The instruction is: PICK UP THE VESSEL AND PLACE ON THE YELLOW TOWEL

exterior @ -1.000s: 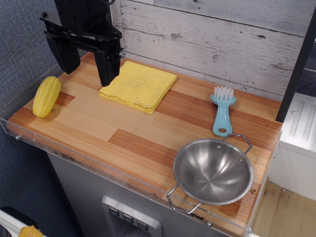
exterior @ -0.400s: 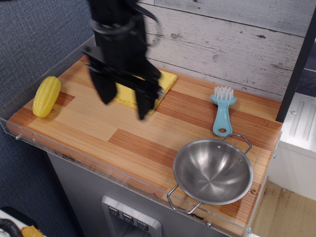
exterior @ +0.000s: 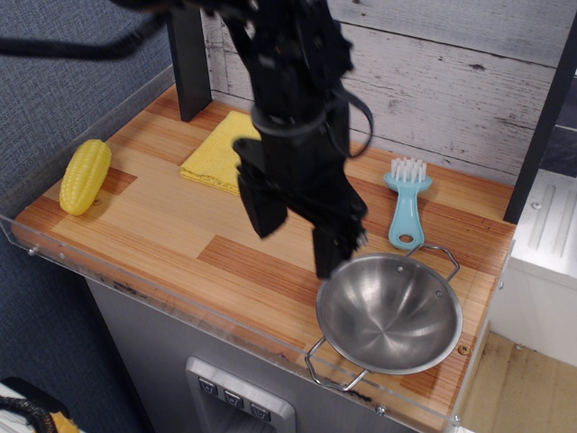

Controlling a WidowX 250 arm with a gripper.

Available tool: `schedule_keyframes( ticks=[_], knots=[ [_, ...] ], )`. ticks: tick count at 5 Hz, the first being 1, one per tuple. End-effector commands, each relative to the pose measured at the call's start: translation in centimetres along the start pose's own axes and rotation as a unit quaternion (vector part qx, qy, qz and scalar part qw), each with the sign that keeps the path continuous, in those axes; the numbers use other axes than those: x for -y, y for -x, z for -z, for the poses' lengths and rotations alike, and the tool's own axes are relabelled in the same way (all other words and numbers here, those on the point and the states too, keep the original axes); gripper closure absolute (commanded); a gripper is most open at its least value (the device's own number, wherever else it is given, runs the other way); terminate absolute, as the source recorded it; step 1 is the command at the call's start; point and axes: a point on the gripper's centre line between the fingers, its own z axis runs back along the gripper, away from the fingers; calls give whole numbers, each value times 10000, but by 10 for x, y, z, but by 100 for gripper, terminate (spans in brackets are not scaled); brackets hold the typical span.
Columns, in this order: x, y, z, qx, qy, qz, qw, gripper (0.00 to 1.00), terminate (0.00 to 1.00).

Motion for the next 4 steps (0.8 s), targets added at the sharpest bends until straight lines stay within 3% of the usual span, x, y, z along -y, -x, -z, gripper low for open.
schedule_keyframes(
  ticks=[1,3,4],
  knots=[
    [12,-10,28,-58,92,222,9997,0,0],
    [12,-14,50,-260,-48,239,9994,0,0],
    [11,-12,53,-247,-178,52,9995,100,0]
  ],
)
